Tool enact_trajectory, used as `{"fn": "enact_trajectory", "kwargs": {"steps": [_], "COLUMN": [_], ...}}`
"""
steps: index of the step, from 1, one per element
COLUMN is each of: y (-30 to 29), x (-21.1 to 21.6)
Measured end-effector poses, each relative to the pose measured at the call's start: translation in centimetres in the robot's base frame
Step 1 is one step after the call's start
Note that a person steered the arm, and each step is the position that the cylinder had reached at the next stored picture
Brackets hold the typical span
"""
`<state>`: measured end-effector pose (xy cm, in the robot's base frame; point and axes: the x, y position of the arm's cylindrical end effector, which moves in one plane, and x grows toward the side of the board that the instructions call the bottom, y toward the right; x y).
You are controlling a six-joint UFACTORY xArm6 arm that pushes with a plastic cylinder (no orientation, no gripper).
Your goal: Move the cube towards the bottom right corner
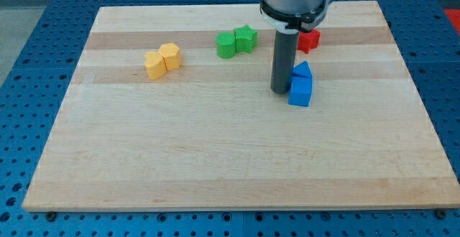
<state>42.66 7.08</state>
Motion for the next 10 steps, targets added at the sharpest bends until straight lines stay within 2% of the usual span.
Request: {"fn": "enact_trajectory", "kwargs": {"steps": [3, 5, 7, 10], "y": [4.1, 7.3, 9.5, 10.1], "x": [0.1, 2.6, 0.9, 5.5]}}
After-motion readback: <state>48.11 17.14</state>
